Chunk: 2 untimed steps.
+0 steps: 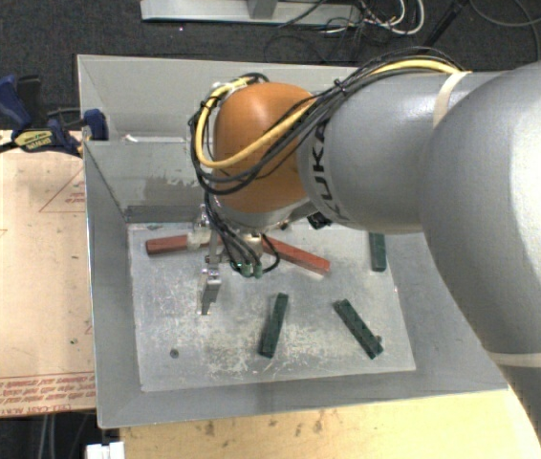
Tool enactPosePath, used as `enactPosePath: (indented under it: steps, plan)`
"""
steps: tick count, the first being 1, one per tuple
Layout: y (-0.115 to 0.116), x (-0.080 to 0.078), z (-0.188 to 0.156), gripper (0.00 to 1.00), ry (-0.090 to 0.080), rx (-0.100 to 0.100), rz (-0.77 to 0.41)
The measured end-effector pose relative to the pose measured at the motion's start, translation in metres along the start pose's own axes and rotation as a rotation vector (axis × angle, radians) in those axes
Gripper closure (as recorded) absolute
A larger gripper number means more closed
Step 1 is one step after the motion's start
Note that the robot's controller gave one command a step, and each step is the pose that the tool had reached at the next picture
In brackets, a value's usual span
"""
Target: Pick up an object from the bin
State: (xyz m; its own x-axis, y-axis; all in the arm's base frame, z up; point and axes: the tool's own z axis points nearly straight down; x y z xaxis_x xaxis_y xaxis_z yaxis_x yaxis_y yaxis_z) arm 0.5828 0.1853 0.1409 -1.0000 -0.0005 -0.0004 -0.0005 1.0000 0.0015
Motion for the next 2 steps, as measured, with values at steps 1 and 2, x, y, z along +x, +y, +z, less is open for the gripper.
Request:
enactPosePath:
  steps: [1, 2]
  plan:
    - [0.03, -0.063, 0.019, 0.0, -0.007, -0.001, -0.032]
    - [0.031, -0.06, 0.063, 1.0, -0.014, -0.005, -0.121]
